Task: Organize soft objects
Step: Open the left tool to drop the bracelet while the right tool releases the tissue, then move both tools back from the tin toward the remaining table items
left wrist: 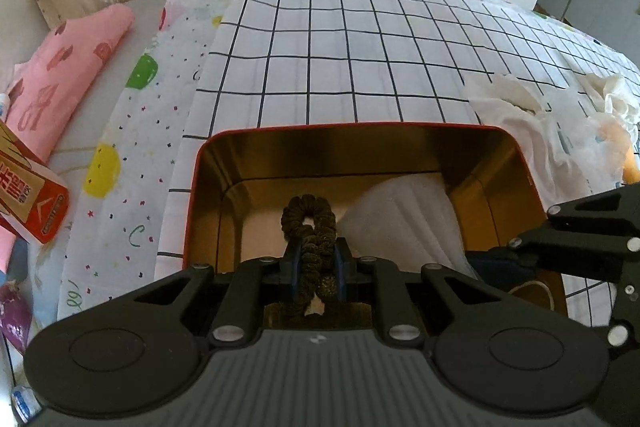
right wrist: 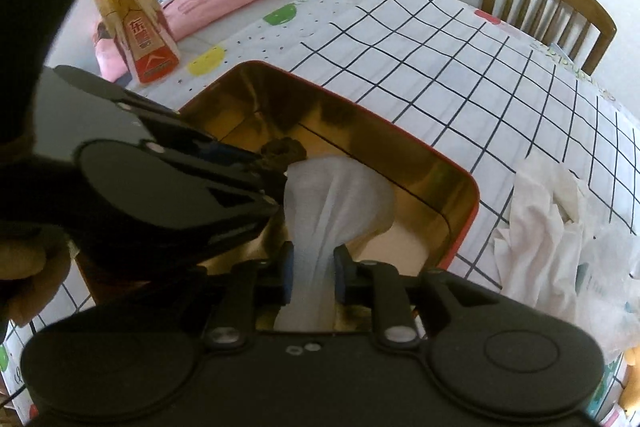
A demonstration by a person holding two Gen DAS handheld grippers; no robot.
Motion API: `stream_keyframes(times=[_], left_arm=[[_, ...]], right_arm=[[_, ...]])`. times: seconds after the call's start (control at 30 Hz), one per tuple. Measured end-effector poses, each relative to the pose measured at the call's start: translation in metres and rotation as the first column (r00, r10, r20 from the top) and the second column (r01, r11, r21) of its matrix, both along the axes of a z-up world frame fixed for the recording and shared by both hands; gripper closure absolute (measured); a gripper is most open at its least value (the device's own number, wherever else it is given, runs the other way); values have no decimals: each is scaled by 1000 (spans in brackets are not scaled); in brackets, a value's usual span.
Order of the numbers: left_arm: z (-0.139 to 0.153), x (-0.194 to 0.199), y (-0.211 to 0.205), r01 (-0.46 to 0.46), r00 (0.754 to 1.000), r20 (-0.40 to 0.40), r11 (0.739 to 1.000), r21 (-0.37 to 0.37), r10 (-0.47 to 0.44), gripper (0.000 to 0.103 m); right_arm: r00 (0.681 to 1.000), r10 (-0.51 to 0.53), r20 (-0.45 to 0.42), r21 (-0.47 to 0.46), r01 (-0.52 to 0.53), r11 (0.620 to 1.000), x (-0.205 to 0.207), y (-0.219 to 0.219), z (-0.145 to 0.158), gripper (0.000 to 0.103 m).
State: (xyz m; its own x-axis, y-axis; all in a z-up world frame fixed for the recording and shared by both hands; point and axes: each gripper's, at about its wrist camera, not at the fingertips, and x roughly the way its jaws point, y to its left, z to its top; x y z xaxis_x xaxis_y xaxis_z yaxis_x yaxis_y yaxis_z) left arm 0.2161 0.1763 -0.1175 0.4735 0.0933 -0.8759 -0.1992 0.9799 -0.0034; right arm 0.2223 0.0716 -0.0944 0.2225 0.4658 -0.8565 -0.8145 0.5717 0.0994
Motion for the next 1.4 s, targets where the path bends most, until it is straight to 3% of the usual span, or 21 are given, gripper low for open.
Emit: stream_keyframes(times=[0.33,0.5,0.7,0.8,1.0,1.03,1.13,1.4], left_arm=[[1,3,2,-12,1000,1,1000,-16,12,86],[3,-2,2,-20,1000,9,1000,-19,20,85],[9,-8,1,-27,999,27,999,-19,28,75],[15,-12,1,-33,998,44,999,-14,33,75],[32,-23,1,-43,995,91,999,3,42,74],[35,-25,1,-45,994,101,999,12,44,70],[44,-34,-2,-42,989,139,999,16,40,34],[68,-57,-16,-16,979,203,999,41,7,33]], right_arm=[[997,74,34,3,-74,997,-8,-1,8,66],[997,73,38,21,-74,997,-9,-6,14,50],[998,46,38,51,-48,998,-8,-15,22,47],[998,47,39,67,-49,997,-10,-19,29,39],[999,22,50,103,-27,994,-14,-32,47,35],[998,17,55,110,-23,994,-14,-35,51,35],[998,-5,61,128,-2,992,-16,-45,58,35],[993,-81,81,201,63,977,-25,-78,80,27]])
